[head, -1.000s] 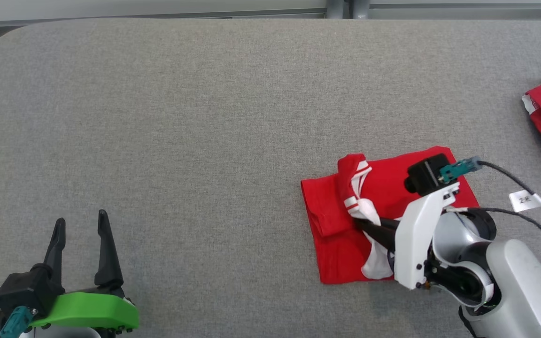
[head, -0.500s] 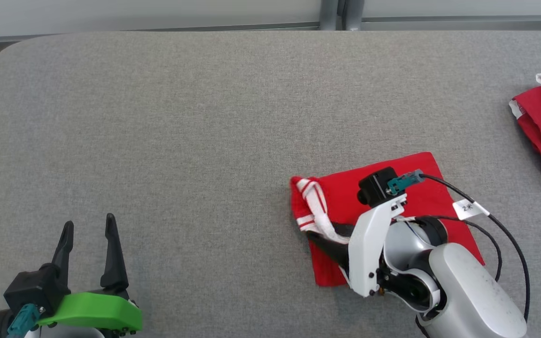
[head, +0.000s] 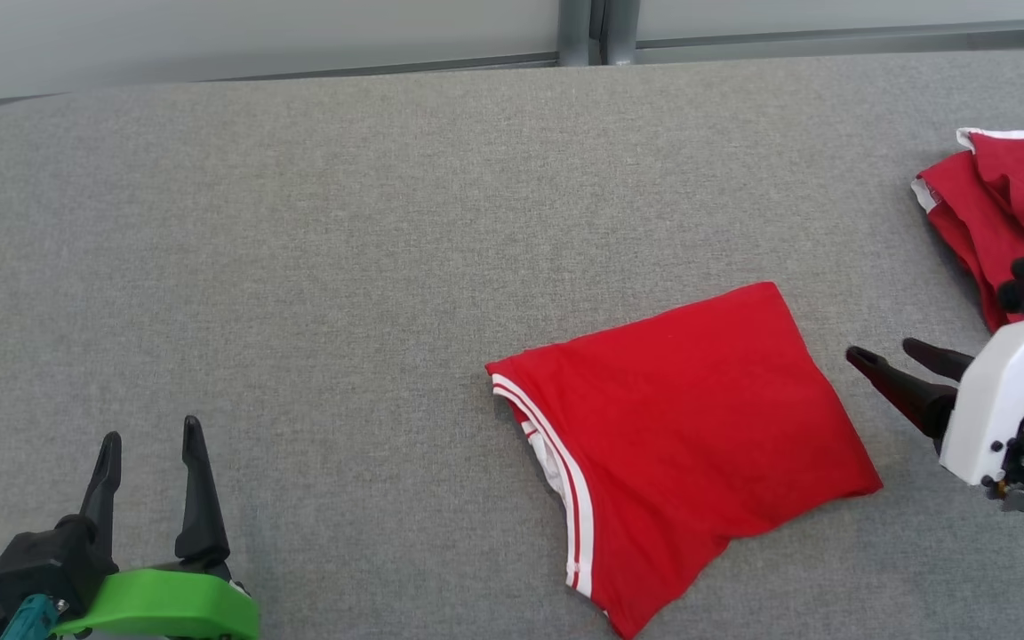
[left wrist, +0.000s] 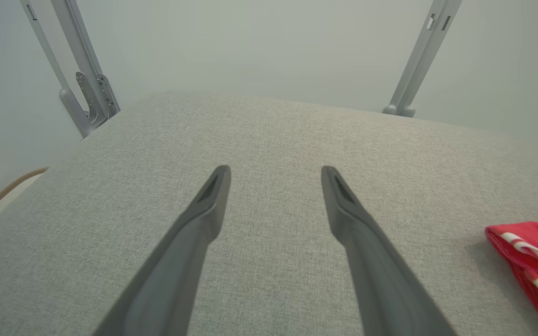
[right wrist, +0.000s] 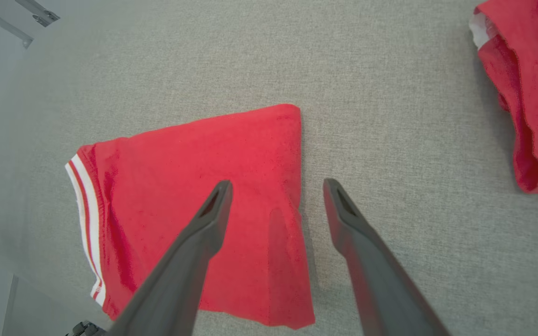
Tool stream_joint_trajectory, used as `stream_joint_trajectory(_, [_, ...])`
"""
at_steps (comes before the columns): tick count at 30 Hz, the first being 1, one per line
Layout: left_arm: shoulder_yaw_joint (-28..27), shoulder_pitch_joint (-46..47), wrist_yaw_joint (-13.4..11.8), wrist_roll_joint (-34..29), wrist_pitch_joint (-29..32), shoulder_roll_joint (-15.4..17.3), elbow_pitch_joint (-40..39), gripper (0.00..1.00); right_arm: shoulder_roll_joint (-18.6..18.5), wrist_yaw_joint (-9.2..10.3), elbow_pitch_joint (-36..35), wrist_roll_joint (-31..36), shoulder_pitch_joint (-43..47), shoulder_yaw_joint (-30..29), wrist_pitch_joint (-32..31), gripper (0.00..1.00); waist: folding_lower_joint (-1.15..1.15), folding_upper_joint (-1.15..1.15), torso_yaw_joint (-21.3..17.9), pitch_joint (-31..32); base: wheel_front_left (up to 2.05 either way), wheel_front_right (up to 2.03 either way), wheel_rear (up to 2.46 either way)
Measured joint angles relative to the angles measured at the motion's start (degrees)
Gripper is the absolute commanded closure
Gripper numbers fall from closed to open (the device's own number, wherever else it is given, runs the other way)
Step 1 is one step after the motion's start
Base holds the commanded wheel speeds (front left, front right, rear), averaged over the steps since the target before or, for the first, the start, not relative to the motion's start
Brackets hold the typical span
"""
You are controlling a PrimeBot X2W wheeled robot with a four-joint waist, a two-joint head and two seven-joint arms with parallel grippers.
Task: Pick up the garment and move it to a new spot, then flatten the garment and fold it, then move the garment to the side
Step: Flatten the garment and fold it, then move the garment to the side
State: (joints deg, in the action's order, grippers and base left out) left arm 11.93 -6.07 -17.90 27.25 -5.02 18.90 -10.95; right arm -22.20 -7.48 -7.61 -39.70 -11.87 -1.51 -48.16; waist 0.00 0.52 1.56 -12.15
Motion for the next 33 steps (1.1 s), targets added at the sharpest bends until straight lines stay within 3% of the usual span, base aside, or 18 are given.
stream_joint_trajectory(3, [0.4, 0.7, 0.1, 0.0, 0.0, -0.1, 0.1, 0.00, -1.7, 0.01, 2.6, -0.3, 0.7, -0.4, -1.8, 0.00, 0.00, 0.00, 0.1, -0.8, 0.00, 0.00, 0.00])
stream_joint_trajectory(10, [1.3, 2.5, 0.7, 0.0, 0.0, -0.3, 0.9, 0.00, -1.6, 0.00, 9.5, -3.5, -2.8, 5.0, -4.7, 0.00, 0.00, 0.00, 1.3, -1.9, 0.00, 0.00, 0.00])
stream_joint_trajectory(18, [2.5, 3.8, 0.9, -0.2, -0.2, -0.9, 2.0, 0.00, -2.1, 0.00, 16.1, -0.2, -8.0, 10.5, -4.1, 0.00, 0.00, 0.00, 3.1, -2.3, 0.00, 0.00, 0.00])
stream_joint_trajectory(19, [2.7, 3.9, 0.9, -0.2, -0.2, -1.1, 2.2, 0.00, -1.8, 0.01, 17.2, 0.4, -8.6, 11.3, -3.5, 0.06, 0.00, 0.00, 3.2, -2.3, 0.00, 0.00, 0.00])
stream_joint_trajectory(20, [2.8, 3.9, 1.0, -0.2, -0.3, -1.3, 2.3, 0.00, -1.5, 0.00, 18.1, 0.9, -9.0, 12.1, -2.8, 0.83, 0.00, 0.00, 3.4, -2.2, 0.00, 0.00, 0.00])
stream_joint_trajectory(21, [3.0, 4.0, 1.0, -0.2, -0.4, -1.3, 2.5, 0.00, -1.3, 0.01, 18.9, 1.1, -9.4, 13.3, -2.6, 1.00, 0.00, 0.00, 3.4, -2.2, 0.00, 0.00, 0.00])
stream_joint_trajectory(33, [2.4, 3.5, 1.0, 0.0, 0.4, 0.2, 3.0, 0.00, -3.3, -0.01, 20.1, -4.1, -11.3, 19.2, 3.8, 1.00, 0.00, 0.00, -0.8, -0.7, 0.00, 0.00, 0.00])
